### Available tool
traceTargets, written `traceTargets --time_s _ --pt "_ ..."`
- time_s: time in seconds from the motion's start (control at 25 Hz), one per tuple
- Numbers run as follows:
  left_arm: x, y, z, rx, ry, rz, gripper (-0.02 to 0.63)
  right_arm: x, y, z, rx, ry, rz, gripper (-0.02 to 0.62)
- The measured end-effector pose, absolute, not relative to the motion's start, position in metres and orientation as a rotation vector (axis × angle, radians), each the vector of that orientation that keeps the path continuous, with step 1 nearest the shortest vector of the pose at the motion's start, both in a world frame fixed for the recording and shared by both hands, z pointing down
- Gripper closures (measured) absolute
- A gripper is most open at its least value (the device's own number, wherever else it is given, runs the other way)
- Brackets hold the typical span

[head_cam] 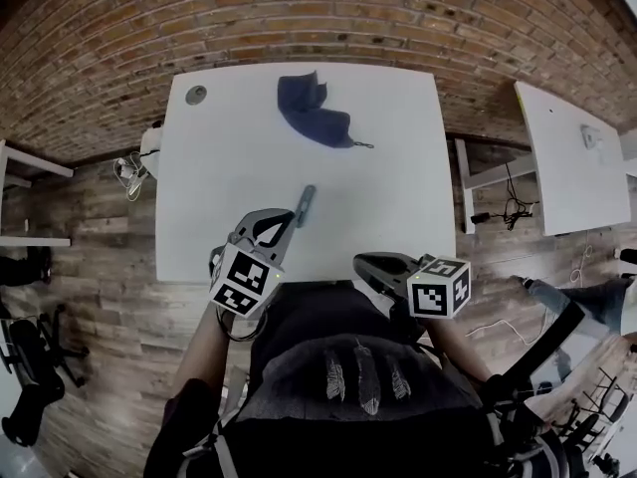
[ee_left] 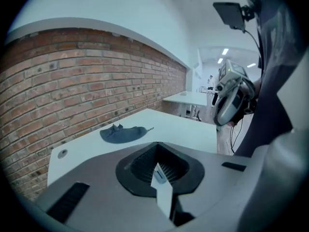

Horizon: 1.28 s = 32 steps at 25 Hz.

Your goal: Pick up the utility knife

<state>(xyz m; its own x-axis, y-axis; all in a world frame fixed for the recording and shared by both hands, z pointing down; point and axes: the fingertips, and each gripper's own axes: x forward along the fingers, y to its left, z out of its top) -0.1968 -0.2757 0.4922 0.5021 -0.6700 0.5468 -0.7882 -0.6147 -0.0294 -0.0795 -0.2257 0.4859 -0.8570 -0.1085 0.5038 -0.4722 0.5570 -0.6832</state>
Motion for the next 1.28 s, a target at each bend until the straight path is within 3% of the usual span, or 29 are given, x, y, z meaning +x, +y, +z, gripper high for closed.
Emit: traceTargets --time_s 0.12,0.24,0.36,0.64,1.12,1.28 --pt "-0.197 -0.282 0.518 2.512 -1.149 0.824 0.607 -0.088 -0.229 0.488 0.501 -2.364 1.175 0.595" --pt "-0.188 -0.287 0.543 2.487 -1.025 0.835 0.382 -0.087 -0.233 0.488 0.546 -2.351 1.174 0.595" --pt "-0.180 -0.294 0.564 2.471 -0.962 0.879 0.305 -0.081 -0.237 0.488 0.601 -2.338 1.199 0.595" --pt "-0.172 -0.311 0.614 2.401 -0.941 1.060 0.305 -0.066 -0.243 0.490 0.703 -2.324 1.235 0.595" --pt "-0.173 -0.310 0.653 2.269 -0.984 1.089 0.308 -0.031 -0.245 0.490 0.780 -2.336 1.300 0.595" --pt "-0.168 -0.308 0.652 2.269 -1.010 1.076 0.393 -0.026 -0.244 0.490 0.755 -2.348 1.301 0.595"
